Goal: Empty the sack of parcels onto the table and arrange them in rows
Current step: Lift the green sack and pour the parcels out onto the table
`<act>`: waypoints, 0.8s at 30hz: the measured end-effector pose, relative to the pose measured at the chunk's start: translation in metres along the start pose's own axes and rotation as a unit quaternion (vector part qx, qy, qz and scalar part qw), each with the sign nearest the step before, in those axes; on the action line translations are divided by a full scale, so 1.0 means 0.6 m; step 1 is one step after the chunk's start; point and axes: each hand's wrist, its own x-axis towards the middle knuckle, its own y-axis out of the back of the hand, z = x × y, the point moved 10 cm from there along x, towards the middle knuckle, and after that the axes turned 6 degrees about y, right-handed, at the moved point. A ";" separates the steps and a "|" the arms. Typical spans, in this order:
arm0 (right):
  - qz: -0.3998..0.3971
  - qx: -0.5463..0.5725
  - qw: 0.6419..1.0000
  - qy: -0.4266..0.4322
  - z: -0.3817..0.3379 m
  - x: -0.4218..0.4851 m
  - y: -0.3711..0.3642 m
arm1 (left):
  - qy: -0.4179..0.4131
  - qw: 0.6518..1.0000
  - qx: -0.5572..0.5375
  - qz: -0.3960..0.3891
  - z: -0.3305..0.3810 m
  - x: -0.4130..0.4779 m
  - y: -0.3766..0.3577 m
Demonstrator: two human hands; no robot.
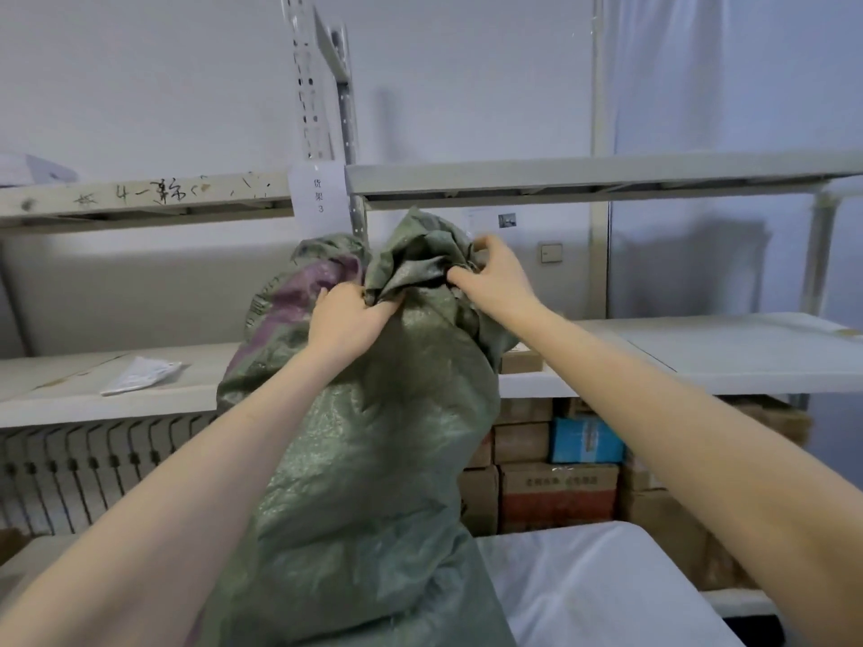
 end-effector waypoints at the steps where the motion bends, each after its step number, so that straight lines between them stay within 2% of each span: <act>1: 0.052 -0.066 0.996 0.042 -0.003 -0.006 0.012 | 0.035 0.999 0.022 -0.006 -0.011 0.003 -0.002; 3: 0.118 -0.176 0.955 0.208 -0.037 -0.033 0.014 | 0.087 0.994 0.058 -0.013 -0.018 0.002 -0.006; 4: 0.105 -0.225 0.925 0.289 -0.052 -0.053 -0.003 | 0.107 0.992 0.064 -0.013 -0.018 0.000 -0.009; 5: 0.055 -0.280 0.896 0.339 -0.049 -0.065 -0.033 | 0.120 0.991 0.066 -0.010 -0.013 -0.003 -0.009; 7: -0.073 -0.379 0.856 0.344 -0.012 -0.068 -0.090 | 0.140 0.988 0.061 -0.019 -0.003 -0.005 -0.010; 8: -0.109 -0.403 0.850 0.323 0.009 -0.065 -0.105 | 0.148 0.987 0.045 -0.029 0.000 -0.003 -0.010; 10: -0.131 -0.408 0.854 0.295 0.032 -0.056 -0.119 | 0.172 0.982 -0.038 -0.064 0.005 -0.004 -0.012; 13: -0.158 -0.331 0.886 0.284 0.025 -0.045 -0.140 | 0.206 0.944 -0.199 -0.163 0.009 -0.024 -0.025; 16: -0.167 -0.248 0.907 0.295 0.013 -0.041 -0.160 | 0.255 0.894 -0.266 -0.256 -0.004 -0.059 -0.038; 18: -0.172 -0.229 0.913 0.290 0.021 -0.040 -0.170 | 0.271 0.880 -0.276 -0.273 -0.020 -0.073 -0.039; 20: -0.176 -0.225 0.925 0.252 0.034 -0.034 -0.179 | 0.250 0.918 -0.213 -0.223 -0.040 -0.062 -0.030; 22: -0.172 -0.218 0.938 0.208 0.038 -0.021 -0.187 | 0.190 0.973 -0.107 -0.074 -0.056 -0.035 0.011; 24: -0.160 -0.210 0.949 0.172 0.038 -0.005 -0.188 | 0.105 0.992 -0.036 0.067 -0.051 -0.028 0.065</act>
